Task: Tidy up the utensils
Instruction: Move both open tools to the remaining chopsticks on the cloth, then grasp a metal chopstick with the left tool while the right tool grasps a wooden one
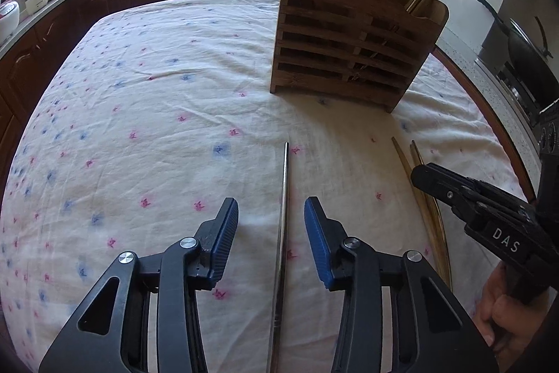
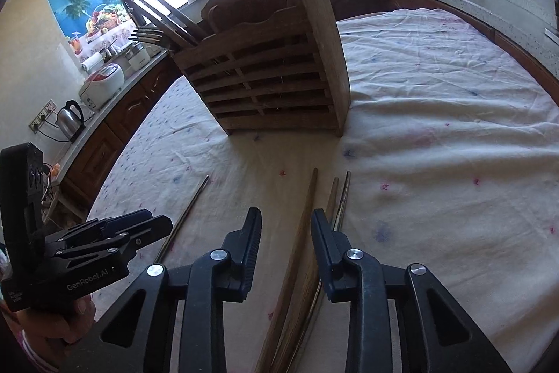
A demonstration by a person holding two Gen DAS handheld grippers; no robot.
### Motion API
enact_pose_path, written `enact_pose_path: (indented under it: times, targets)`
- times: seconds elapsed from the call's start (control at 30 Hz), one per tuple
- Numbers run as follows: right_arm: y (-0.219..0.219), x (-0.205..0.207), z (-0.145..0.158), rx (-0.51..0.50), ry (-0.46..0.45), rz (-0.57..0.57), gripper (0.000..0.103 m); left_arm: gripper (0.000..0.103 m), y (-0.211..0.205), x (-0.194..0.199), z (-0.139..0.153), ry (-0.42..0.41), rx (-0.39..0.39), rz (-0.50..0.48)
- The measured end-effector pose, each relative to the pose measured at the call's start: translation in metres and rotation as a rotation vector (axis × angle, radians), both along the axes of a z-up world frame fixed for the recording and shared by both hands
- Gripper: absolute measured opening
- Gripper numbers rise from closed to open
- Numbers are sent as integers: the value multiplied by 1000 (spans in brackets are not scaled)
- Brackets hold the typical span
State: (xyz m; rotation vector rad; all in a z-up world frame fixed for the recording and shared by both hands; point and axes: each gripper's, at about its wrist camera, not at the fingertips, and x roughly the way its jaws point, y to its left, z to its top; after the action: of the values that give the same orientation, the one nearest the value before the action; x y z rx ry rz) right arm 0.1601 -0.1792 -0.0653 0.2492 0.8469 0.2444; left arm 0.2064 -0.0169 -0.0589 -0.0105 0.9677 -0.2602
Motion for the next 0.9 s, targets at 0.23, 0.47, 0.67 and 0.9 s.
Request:
enact_pose_path:
  times: [0.23,0.47,0.67,0.9]
  targets:
    - [3,18,-9,-44,37,1,20,29,-12,7,-8,1,51,-33]
    - [10,14,-9,-74,47,45,7,10,16,4,-7,36,26,16]
    - [15,19,-6,-91,44,49,12,11,17,14,-5,65,-5,26]
    - [26,25,-9,-165,41,75,13,12,-5,20,-8,29,70,-7]
